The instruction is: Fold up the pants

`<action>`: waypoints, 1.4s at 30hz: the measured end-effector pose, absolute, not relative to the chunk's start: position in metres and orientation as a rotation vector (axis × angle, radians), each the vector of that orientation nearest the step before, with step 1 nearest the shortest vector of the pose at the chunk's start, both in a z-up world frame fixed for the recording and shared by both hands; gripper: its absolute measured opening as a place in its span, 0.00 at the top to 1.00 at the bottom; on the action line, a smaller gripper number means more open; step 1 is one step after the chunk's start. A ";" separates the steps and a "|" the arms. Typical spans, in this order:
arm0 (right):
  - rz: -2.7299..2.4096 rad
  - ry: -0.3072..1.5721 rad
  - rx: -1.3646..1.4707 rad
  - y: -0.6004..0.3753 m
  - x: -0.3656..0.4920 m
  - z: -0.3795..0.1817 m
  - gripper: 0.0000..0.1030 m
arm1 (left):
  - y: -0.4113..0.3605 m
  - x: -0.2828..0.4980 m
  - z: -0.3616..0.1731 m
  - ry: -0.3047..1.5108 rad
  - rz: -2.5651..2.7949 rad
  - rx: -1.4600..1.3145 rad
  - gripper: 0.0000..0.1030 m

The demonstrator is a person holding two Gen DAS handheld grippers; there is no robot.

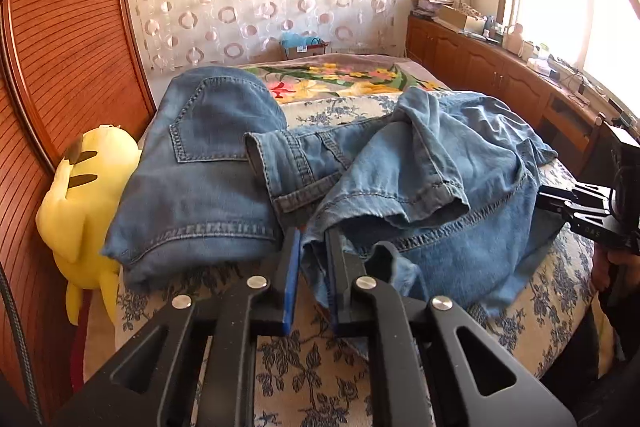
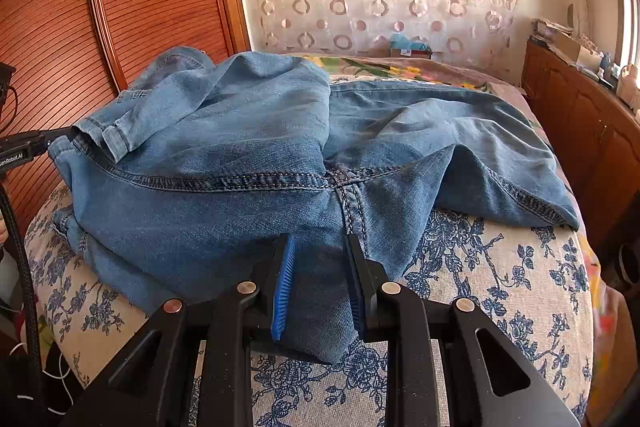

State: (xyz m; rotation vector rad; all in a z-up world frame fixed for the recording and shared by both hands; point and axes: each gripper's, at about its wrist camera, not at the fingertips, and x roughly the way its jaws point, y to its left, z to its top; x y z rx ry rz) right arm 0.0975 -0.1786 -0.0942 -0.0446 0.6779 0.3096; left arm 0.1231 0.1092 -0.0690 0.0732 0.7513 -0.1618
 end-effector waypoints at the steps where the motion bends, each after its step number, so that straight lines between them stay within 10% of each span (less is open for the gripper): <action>1: 0.309 0.678 -0.045 -0.178 0.098 -0.094 0.75 | 0.109 0.121 -0.069 0.750 -0.160 0.074 0.87; 8: 0.310 0.678 -0.045 -0.178 0.097 -0.095 0.75 | 0.105 0.108 -0.053 0.728 -0.207 0.046 0.74; 12: 0.310 0.679 -0.045 -0.178 0.097 -0.095 0.75 | 0.088 0.112 -0.049 0.711 -0.259 0.052 0.44; 25: 0.311 0.679 -0.044 -0.179 0.097 -0.095 0.75 | 0.015 0.166 -0.089 0.825 -0.344 0.170 0.44; 31: 0.315 0.674 -0.041 -0.179 0.096 -0.096 0.75 | 0.018 0.179 -0.085 0.798 -0.330 0.218 0.86; 42: 0.316 0.674 -0.042 -0.181 0.096 -0.095 0.75 | 0.088 0.228 -0.035 0.722 -0.179 0.131 0.89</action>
